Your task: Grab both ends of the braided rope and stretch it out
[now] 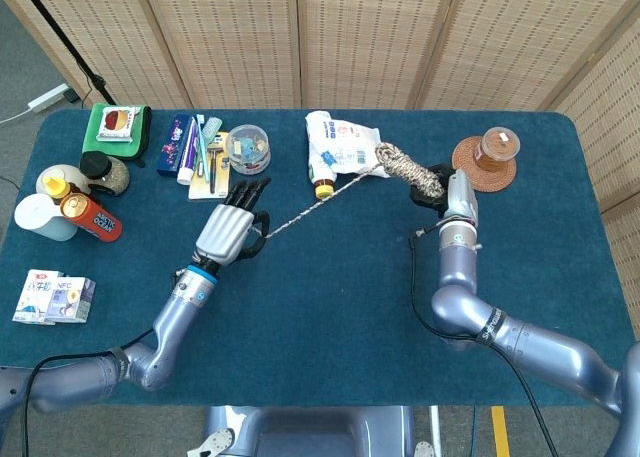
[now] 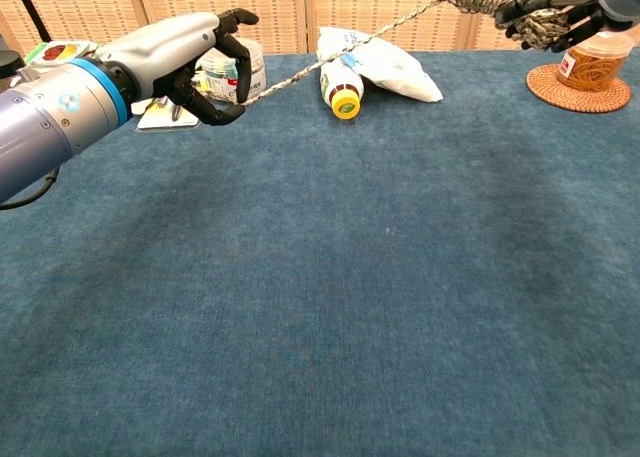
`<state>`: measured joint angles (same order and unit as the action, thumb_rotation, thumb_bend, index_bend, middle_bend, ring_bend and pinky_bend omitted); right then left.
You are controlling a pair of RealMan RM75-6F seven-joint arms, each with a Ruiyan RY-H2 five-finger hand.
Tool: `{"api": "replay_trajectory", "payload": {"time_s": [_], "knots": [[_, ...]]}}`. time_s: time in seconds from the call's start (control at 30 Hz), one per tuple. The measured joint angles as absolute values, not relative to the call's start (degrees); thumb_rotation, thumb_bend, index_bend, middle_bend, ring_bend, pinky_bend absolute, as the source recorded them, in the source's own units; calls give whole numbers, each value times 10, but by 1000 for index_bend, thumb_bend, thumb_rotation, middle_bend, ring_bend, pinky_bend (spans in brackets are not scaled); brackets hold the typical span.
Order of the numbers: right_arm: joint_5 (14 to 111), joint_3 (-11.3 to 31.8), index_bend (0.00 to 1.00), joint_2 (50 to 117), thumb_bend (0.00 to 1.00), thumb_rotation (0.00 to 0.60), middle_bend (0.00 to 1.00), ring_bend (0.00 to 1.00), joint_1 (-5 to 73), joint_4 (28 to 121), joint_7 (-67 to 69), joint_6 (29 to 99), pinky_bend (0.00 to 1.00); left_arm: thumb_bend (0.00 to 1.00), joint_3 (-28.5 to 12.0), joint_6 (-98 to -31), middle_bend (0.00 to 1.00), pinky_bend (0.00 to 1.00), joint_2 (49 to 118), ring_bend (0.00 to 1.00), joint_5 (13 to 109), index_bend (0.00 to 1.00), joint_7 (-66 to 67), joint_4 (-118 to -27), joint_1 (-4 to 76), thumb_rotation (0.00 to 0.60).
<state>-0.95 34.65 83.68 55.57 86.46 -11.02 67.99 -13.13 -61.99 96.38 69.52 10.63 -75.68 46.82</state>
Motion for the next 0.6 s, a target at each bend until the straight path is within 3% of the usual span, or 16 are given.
{"api": "replay_trajectory", "payload": {"time_s": [0.6], "knots": [[9,365,678,850,1000,600,744,584,535,858,-150,678,811,369,-137,-615,0,0,958,0,698,658,120,-777,465,600]]}}
